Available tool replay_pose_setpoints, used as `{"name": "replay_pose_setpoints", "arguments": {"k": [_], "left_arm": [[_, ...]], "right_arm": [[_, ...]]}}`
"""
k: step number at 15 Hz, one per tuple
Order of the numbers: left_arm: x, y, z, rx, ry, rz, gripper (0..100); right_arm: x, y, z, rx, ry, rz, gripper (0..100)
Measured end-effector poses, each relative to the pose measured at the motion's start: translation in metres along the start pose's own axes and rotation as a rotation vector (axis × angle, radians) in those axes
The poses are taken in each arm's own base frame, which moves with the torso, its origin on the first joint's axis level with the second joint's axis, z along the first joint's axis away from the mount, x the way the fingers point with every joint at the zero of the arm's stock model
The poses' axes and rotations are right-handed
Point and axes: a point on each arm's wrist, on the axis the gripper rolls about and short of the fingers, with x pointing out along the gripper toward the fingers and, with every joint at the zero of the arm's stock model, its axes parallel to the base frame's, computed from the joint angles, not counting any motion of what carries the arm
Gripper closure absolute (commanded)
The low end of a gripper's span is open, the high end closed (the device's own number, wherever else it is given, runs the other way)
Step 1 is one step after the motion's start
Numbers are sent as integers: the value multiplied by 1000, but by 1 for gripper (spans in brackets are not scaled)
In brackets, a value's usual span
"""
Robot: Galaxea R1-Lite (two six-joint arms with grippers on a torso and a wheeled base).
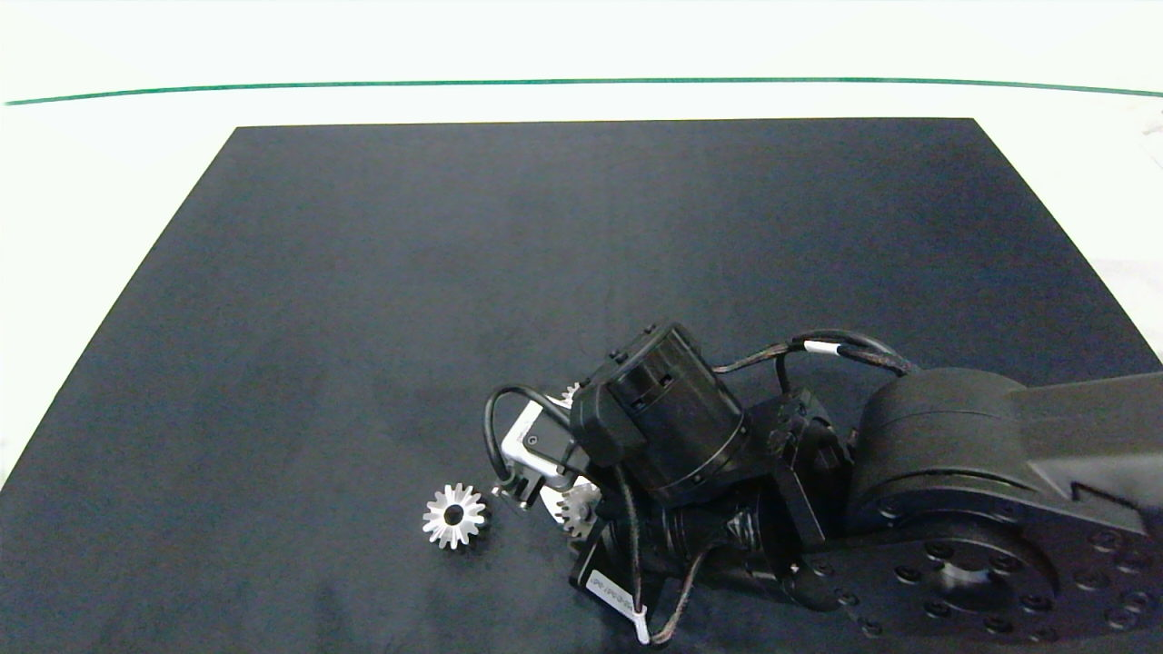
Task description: Remove an incorrectly installed larger gear and replace it with the correct smaller gear
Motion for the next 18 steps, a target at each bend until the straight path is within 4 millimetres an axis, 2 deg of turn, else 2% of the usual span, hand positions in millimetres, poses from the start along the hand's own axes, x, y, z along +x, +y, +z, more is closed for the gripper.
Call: {"name": "replay_pose_setpoints", "arguments": {"k": [7, 18], "left_arm": [[0, 0, 0, 2, 1, 0, 0], [1, 0, -1, 9, 4, -2, 0]], "right_arm": [[-5, -4, 2, -7, 41, 8, 75], [2, -4, 6, -3, 39, 5, 75]]}}
